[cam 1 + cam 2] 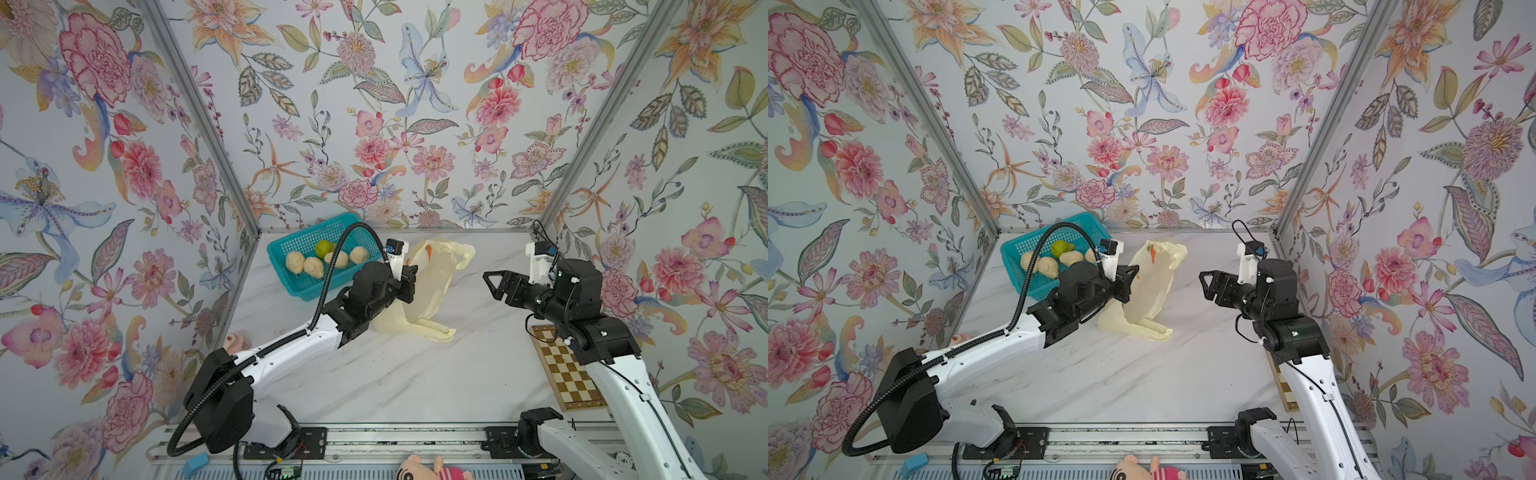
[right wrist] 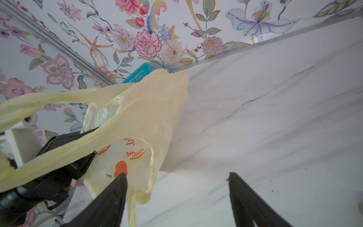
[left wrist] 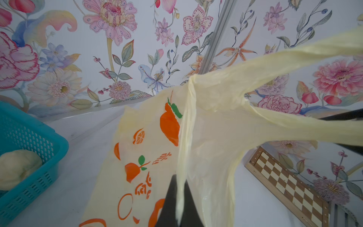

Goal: Place the pears into plastic bags & tie knots
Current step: Pick up the plastic bag at the center of the board.

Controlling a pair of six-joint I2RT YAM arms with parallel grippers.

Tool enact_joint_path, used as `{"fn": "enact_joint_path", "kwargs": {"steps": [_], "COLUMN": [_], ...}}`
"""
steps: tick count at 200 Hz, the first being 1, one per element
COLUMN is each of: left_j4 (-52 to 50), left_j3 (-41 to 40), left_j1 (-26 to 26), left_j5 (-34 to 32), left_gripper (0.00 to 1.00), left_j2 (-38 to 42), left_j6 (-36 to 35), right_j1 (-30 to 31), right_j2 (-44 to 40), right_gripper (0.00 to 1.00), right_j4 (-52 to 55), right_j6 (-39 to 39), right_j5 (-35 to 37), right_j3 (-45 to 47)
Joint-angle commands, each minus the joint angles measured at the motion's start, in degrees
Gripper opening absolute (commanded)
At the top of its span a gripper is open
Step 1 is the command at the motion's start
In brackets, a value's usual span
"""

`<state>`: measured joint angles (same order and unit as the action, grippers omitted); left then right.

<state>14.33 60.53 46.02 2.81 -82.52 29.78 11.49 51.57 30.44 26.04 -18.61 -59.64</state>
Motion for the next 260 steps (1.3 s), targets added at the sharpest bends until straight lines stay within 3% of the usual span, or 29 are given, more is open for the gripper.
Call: {"fn": "enact_joint_path", "kwargs": {"steps": [1,23,78,98,112,140,153,204,237,260], "left_j4": [2.3,2.7,4.4,5.4,5.6,3.8,0.1,-23.6,-37.1,-44.1], "left_j3": [1.7,2.0,2.4,2.0,1.7,0.5,0.9,6.9,7.4,6.9], "left_j1": [0.0,0.0,-0.2,-0.2,-0.3,-0.4,-0.4,-0.5,-0.6,-1.1], "left_j5": [2.5,3.5,5.2,5.6,5.2,1.7,-1.2,-15.2,-21.5,-25.9], "left_gripper": [0.0,0.0,0.0,0.0,0.0,0.0,0.0,0.0,0.0,0.0], "left_j2": [-1.0,-0.9,0.0,0.7,1.3,3.3,3.9,6.4,9.4,11.5], "left_j6": [5.7,6.8,9.1,10.2,10.5,8.9,6.1,-6.1,-9.2,-9.6], "right_j1": [0.1,2.2,5.8,6.3,6.3,6.2,5.8,2.1,1.5,0.6], "right_j2": [-0.7,-0.1,11.3,15.2,16.5,14.9,14.0,15.2,19.9,21.8], "right_gripper": [0.81,0.82,0.81,0.66,0.48,0.1,0.0,0.0,0.0,0.0], "right_j4": [-12.7,-27.3,-41.2,-44.3,-43.4,-34.1,-25.5,8.4,27.4,34.1], "right_j6": [6.3,10.6,10.7,11.4,11.4,8.1,5.7,-6.5,-15.3,-18.4], "right_j5": [-12.1,-17.9,-16.5,-15.9,-14.6,-10.8,-9.3,-9.3,-1.2,7.0], "right_j3": [8.1,15.6,18.7,17.9,16.7,13.1,9.4,-8.9,-21.4,-25.7]}}
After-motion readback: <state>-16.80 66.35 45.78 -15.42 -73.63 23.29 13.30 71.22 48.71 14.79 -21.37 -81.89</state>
